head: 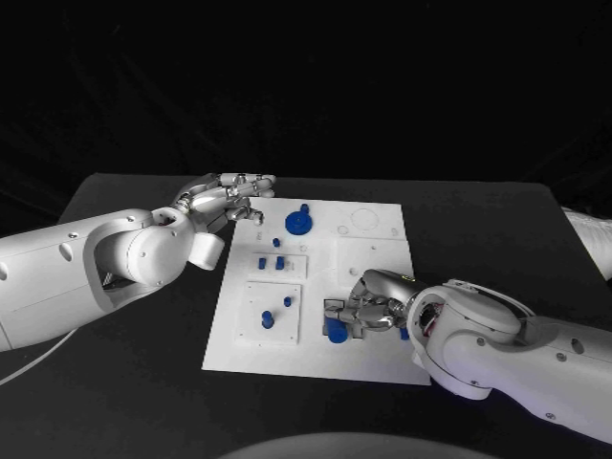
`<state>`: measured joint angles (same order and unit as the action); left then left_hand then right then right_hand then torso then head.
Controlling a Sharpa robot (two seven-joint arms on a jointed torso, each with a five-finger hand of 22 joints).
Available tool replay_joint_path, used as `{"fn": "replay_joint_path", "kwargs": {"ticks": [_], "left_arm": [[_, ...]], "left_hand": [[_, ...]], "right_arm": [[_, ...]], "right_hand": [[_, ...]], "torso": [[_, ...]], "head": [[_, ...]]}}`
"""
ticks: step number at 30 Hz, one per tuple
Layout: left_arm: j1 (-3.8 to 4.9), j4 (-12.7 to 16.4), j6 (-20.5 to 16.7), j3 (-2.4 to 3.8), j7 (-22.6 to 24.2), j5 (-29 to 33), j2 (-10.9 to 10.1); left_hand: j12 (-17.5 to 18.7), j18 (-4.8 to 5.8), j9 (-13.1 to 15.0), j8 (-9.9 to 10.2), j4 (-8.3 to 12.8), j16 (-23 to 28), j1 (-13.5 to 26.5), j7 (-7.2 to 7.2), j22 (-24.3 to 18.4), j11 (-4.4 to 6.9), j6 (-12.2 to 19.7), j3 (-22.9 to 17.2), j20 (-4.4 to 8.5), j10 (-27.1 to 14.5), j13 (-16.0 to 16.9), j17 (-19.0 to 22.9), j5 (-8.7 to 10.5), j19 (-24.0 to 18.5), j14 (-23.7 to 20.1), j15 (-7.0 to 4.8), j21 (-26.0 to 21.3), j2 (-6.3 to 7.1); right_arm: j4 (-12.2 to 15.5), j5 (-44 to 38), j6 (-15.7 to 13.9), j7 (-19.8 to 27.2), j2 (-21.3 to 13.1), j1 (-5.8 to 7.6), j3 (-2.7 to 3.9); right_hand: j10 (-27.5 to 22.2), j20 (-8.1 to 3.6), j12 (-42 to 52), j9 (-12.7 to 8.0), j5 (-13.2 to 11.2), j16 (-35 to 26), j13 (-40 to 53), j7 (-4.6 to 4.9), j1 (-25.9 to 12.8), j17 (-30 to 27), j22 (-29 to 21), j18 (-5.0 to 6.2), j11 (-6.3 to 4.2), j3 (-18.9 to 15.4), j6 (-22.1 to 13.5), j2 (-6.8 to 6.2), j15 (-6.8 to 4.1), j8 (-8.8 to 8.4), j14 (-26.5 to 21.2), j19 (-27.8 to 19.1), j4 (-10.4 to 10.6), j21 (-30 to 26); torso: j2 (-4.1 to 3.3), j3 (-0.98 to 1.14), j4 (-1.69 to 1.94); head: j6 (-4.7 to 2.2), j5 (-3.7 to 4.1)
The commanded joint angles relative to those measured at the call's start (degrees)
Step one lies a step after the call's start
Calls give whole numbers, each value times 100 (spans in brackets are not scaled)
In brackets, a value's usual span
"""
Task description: Assemble the parts on the task board
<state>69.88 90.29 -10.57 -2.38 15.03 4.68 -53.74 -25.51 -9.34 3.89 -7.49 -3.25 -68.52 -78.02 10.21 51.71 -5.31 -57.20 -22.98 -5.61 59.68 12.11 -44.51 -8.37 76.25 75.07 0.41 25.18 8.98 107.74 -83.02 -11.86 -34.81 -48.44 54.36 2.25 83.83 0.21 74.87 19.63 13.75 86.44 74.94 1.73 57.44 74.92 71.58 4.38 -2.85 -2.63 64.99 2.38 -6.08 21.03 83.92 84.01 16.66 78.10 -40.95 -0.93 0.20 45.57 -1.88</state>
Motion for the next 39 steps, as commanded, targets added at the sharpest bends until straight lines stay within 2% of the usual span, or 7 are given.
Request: {"fn": "replay_joint_path", "kwargs": {"ticks": [1, 4, 8, 21, 25, 33, 39], "left_arm": [[2, 8, 122, 2, 20, -17, 13], [2, 7, 123, 2, 19, -17, 13], [2, 4, 126, 2, 16, -17, 12], [1, -13, 157, 2, -1, -17, 16], [0, -17, 166, 2, -11, -17, 16], [0, -22, 167, 1, -21, -17, -1], [0, -28, 171, 1, -21, -17, 2]], "left_hand": [[-27, -95, 0, -22, 24, 25, 12, -3, -7, -14, 56, 14, -32, -37, 8, 6, -19, -7, -48, 11, -18, -24], [-27, -95, 0, -22, 24, 25, 12, -3, -7, -14, 56, 14, -32, -37, 8, 6, -19, -7, -48, 11, -18, -24], [-32, -95, 0, -23, 22, 28, 17, -3, -8, -15, 60, 15, -33, -44, 9, 15, -19, -8, -52, 13, -19, -25], [-38, -95, 0, -25, 20, 33, 22, -2, -9, -16, 64, 17, -35, -51, 9, 25, -20, -10, -58, 14, -22, -25], [-38, -95, 0, -25, 20, 33, 22, -2, -9, -16, 64, 17, -35, -51, 9, 25, -20, -10, -58, 14, -22, -25], [-44, -95, -1, -27, 18, 39, 24, -1, -11, -17, 70, 16, -36, -58, 10, 41, -21, -12, -66, 15, -24, -30], [-44, -95, -1, -27, 18, 39, 24, -1, -11, -17, 70, 16, -36, -58, 10, 41, -21, -12, -66, 15, -24, -30]], "right_arm": [[10, -186, 130, -11, 13, -6, -1], [16, -220, 78, -4, 9, -6, -1], [47, -262, -52, 18, -5, -7, -1], [279, -285, -559, 233, -172, -10, 4], [382, -208, -500, 369, -313, -10, 15], [529, -40, -226, 625, -597, -10, 27], [534, -17, -144, 688, -602, -10, 28]], "right_hand": [[73, -37, -30, 33, -258, 8, 392, -2, -134, 863, -2, -53, 41, -163, -40, -11, -4, -29, 483, 75, 2, 16], [71, -31, -53, 82, -722, 2, 403, 5, -348, 857, -8, -52, 47, -434, -53, -12, 0, -39, 482, 70, 8, 8], [69, -28, -72, 116, -865, -1, 409, 8, -477, 857, -12, -50, 50, -609, -62, 7, 4, -46, 482, 67, 11, 3], [97, -30, -19, 158, -697, 26, 464, 1, -409, 909, 37, -59, 44, -694, -48, 83, 1, -42, 493, 82, 3, 33], [110, -33, 2, 181, -610, 36, 488, -5, -327, 927, 49, -61, 40, -730, -41, 116, -3, -40, 497, 86, -13, 41], [118, -36, -2, 246, -528, 40, 522, -5, 167, 939, 65, -63, 38, -801, -55, 96, -5, -55, 498, 87, -111, 48], [122, -38, -10, 290, -518, 41, 542, -7, 628, 945, 72, -64, 37, -770, -64, 88, -7, -68, 499, 86, -311, 49]], "torso": [[0, 1, -5], [-1, 4, -3], [3, 8, 0], [5, 13, -10], [3, 9, -5], [2, 7, -12], [6, 7, -12]], "head": [[7, -6], [10, -11], [11, -7], [-12, -15], [-14, -13], [-18, -40], [-26, -31]]}}
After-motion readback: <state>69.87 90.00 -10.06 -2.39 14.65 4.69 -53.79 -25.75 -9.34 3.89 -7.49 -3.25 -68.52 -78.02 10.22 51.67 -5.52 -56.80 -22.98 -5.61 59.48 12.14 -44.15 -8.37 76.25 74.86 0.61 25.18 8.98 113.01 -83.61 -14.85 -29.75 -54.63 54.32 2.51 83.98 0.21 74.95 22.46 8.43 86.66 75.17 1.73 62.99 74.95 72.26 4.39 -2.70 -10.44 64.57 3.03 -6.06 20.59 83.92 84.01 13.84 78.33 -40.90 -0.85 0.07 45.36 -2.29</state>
